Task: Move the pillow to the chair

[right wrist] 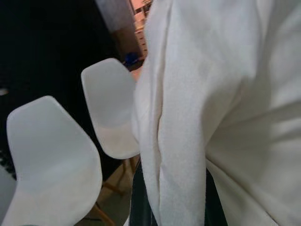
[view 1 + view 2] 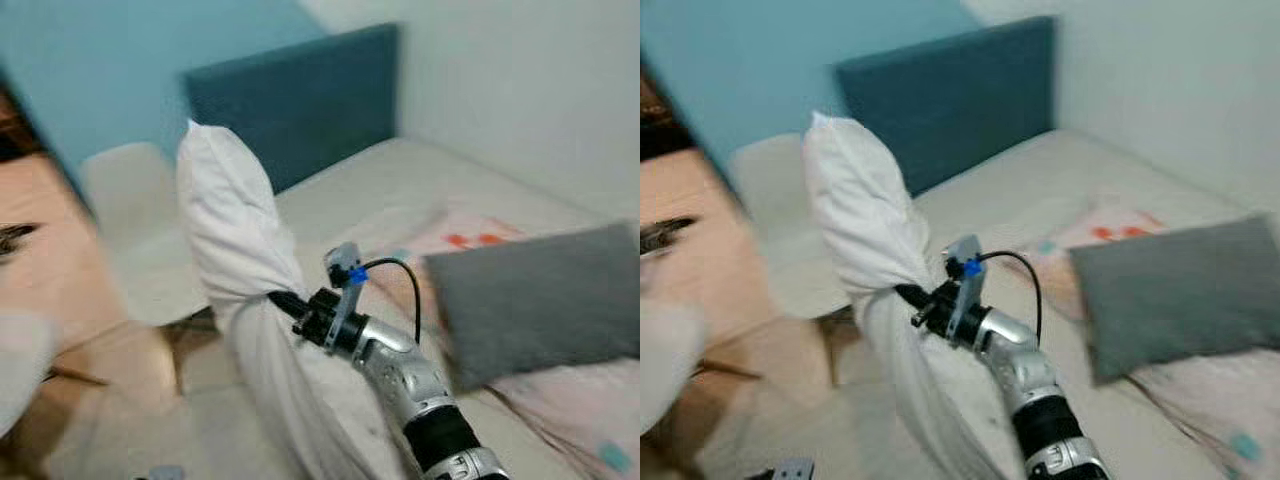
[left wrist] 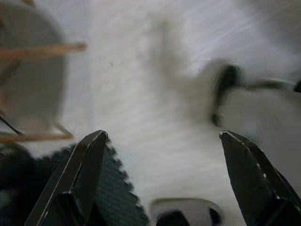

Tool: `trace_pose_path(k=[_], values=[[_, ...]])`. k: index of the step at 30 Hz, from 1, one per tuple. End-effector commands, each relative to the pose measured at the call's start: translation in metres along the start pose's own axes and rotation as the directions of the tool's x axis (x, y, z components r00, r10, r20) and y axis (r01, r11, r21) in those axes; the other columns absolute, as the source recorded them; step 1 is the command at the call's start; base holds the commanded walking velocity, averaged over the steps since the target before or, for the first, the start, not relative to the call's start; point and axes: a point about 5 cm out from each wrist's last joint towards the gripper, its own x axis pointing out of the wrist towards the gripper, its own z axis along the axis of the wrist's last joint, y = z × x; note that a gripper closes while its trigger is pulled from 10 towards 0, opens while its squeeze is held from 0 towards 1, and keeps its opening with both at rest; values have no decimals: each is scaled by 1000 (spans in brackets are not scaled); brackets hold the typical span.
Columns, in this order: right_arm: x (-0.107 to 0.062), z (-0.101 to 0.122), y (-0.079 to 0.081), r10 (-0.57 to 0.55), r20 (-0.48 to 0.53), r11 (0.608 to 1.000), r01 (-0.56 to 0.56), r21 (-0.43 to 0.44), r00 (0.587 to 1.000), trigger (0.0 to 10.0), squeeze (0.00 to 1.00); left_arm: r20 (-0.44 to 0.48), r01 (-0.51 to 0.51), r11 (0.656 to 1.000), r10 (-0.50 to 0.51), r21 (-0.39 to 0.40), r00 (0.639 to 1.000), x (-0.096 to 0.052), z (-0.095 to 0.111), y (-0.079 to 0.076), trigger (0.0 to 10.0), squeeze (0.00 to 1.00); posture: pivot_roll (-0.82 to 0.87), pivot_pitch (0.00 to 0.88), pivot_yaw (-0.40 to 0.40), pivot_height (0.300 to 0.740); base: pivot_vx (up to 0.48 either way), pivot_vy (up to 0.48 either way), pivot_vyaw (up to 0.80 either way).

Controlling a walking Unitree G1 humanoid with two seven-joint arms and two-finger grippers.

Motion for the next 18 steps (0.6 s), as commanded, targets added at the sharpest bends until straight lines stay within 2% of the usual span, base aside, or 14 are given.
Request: trace_pose_path(k=[1,11,14,18], values=[[10,14,10,62,69,997,-59,-47,996,10000,0,-9,-9,1000,9,1,1000,0,-2,4,10000,0,-85,44,43,740,0,0,800],[14,12,15,78,62,996,-75,-49,995,10000,0,-1,2,1000,-2,-3,1000,0,-1,2,10000,0,-84,40,38,740,0,0,800],[16,12,11,24,54,995,-19,-95,998,10000,0,3,9,1000,-9,-13,1000,0,0,1,10000,0,-83,44,38,740,0,0,450],[16,11,5,-26,44,998,29,-60,999,10000,0,4,6,1000,-6,-10,1000,0,0,1,10000,0,-84,47,38,740,324,0,0]])
